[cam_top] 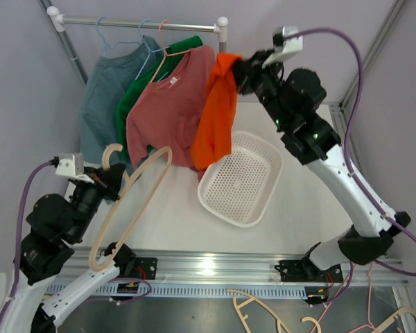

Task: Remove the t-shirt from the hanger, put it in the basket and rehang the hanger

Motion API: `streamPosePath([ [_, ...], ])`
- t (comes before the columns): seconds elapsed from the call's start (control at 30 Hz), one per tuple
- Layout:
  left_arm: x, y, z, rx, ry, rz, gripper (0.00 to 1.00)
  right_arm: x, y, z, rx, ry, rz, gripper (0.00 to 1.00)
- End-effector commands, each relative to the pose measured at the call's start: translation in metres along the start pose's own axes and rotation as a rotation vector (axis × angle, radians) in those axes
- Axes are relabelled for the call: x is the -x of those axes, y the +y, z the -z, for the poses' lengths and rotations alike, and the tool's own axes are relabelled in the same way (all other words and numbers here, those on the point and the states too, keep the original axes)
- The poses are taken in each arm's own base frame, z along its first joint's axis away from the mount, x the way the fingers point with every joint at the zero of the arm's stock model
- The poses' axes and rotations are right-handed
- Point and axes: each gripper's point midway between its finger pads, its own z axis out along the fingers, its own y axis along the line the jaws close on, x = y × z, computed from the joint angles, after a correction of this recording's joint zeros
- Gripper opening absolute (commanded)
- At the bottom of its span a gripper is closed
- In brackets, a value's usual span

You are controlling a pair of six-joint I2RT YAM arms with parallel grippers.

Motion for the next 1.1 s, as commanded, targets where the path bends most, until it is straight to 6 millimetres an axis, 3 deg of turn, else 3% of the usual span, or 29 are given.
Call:
streamPosePath([
  [0.0,0.037,-0.011,-0.018,0.012,-0.071,-0.02,0.01,-0.006,-0.026,0.04,-0.102,-0.026,-0.027,0.0],
  [0.07,0.056,-0.019,-0.034,0.023,-0.083,-0.028,0.01,-0.042,-0.048,0.069,-0.17,0.021,-0.047,0.0],
  [0.17,0.07,-0.031,-0.058,0.039,-0.064,-0.031,0.01,-0.074,-0.074,0.101,-0.287,0.07,-0.118,0.0],
  [0.23,0.071,-0.038,-0.073,0.035,-0.044,-0.032,0.01,-0.111,-0.083,0.129,-0.334,0.142,-0.208,0.0],
  [0.27,0.1,-0.046,-0.071,0.019,-0.098,-0.009,0.01,-0.138,-0.09,0.144,-0.377,0.233,-0.223,0.0],
  [0.3,0.093,-0.05,-0.091,0.032,-0.06,-0.027,0.01,-0.172,-0.096,0.157,-0.412,0.317,-0.247,0.0],
  [0.33,0.096,-0.053,-0.098,0.034,-0.053,-0.033,0.01,-0.203,-0.098,0.172,-0.45,0.419,-0.297,0.0],
  [0.37,0.107,-0.058,-0.102,0.028,-0.066,-0.037,0.01,-0.231,-0.085,0.179,-0.396,0.526,-0.334,0.0],
  [0.4,0.099,-0.062,-0.12,0.034,-0.036,-0.055,0.01,-0.258,-0.078,0.186,-0.367,0.62,-0.353,0.0],
  [0.43,0.1,-0.066,-0.128,0.027,-0.033,-0.059,0.01,-0.311,-0.076,0.201,-0.365,0.782,-0.343,0.0],
  [0.47,0.106,-0.069,-0.133,0.023,-0.042,-0.06,0.01,-0.337,-0.058,0.214,-0.3,0.911,-0.356,0.0],
  [0.53,0.107,-0.078,-0.153,0.013,-0.04,-0.065,0.01,-0.381,-0.065,0.243,-0.384,1.09,-0.256,0.01],
  [0.57,0.111,-0.08,-0.158,0.015,-0.043,-0.069,0.01,-0.386,-0.073,0.252,-0.445,1.095,-0.169,0.07],
  [0.6,0.109,-0.082,-0.166,0.016,-0.034,-0.075,0.01,-0.386,-0.079,0.256,-0.484,1.102,-0.134,0.25],
  [0.63,0.104,-0.084,-0.181,0.025,-0.017,-0.085,0.01,-0.379,-0.083,0.258,-0.508,1.099,-0.109,0.88],
  [0.67,0.107,-0.086,-0.187,0.026,-0.02,-0.087,0.01,-0.37,-0.089,0.253,-0.529,1.065,-0.074,0.99],
  [0.73,0.096,-0.086,-0.209,0.035,0.004,-0.099,0.0,-0.349,-0.083,0.234,-0.487,1.004,-0.054,0.99],
  [0.77,0.101,-0.088,-0.214,0.034,-0.006,-0.098,0.01,-0.33,-0.074,0.214,-0.443,0.949,-0.066,0.99],
  [0.87,0.1,-0.085,-0.236,0.05,-0.016,-0.097,0.01,-0.304,-0.062,0.172,-0.366,0.885,-0.063,0.99],
  [0.93,0.099,-0.082,-0.245,0.065,-0.02,-0.102,0.01,-0.301,-0.059,0.155,-0.343,0.882,-0.044,0.99],
  [1.07,0.107,-0.082,-0.258,0.066,-0.044,-0.106,0.01,-0.325,-0.053,0.125,-0.298,0.923,-0.062,1.0],
])
